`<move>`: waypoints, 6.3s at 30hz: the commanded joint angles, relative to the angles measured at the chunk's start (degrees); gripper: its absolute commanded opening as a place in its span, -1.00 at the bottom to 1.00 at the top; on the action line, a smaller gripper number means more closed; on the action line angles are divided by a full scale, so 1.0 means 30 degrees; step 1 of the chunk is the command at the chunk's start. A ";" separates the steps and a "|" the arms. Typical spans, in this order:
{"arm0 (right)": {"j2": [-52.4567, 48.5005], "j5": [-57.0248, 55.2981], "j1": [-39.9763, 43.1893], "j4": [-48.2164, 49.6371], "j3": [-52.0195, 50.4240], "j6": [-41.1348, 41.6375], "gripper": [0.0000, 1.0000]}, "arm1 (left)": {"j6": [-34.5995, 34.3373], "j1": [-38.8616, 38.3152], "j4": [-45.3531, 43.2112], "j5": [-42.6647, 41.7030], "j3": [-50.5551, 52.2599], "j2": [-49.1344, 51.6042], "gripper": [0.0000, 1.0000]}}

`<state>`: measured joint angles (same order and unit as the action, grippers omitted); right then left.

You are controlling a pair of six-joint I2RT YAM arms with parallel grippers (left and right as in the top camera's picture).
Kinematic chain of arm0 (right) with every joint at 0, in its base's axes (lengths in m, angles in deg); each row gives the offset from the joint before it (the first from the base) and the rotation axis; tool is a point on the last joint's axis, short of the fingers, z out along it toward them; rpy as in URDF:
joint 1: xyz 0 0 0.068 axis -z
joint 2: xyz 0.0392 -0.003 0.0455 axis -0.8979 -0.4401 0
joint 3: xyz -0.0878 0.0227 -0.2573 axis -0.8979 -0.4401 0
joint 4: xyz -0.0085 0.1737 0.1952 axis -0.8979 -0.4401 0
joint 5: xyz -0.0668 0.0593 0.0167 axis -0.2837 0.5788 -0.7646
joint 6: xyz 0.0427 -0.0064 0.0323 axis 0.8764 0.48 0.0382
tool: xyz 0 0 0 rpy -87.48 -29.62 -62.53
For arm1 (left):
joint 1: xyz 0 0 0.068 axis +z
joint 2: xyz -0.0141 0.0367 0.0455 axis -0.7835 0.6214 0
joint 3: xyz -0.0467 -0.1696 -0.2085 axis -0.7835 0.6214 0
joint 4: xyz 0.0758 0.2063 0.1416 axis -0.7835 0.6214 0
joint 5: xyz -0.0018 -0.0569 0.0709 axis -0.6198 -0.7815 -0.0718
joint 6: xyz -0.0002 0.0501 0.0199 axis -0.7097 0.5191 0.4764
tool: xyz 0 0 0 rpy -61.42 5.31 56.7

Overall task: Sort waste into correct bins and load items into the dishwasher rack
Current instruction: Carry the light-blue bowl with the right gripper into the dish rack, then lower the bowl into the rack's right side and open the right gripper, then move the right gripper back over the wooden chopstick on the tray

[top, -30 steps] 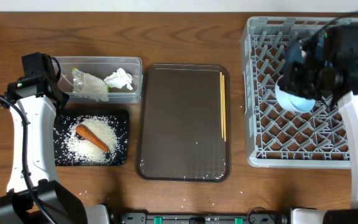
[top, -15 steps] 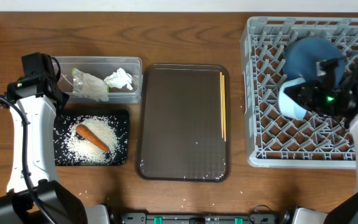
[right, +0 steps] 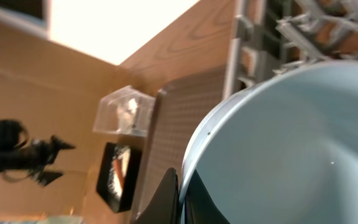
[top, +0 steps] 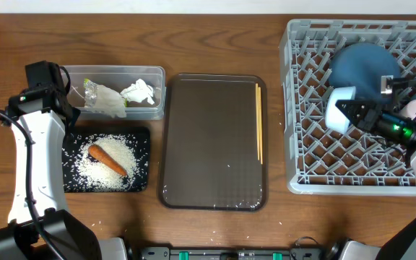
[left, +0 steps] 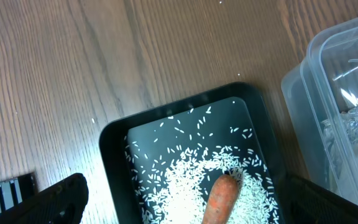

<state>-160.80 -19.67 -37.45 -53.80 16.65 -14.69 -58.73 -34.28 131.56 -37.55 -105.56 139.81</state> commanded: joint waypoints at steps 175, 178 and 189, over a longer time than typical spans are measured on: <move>-1.0652 -2.0910 -1.8994 -0.7803 1.1446 0.6943 0.79 | -0.0117 0.0051 0.0051 0.0102 0.0044 -0.0066 0.97; -1.1111 -2.1711 -1.8979 -0.7810 1.1446 0.7577 0.80 | -0.0117 0.0051 0.0051 0.0095 0.0044 -0.0066 0.97; -1.1205 -2.3270 -1.8943 -0.7657 1.1438 0.8582 0.82 | -0.0117 0.0051 0.0051 0.0095 0.0044 -0.0066 0.97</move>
<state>-193.87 -87.27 -94.04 -77.10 50.31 9.01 -58.73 -34.28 131.56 -37.55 -105.56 139.81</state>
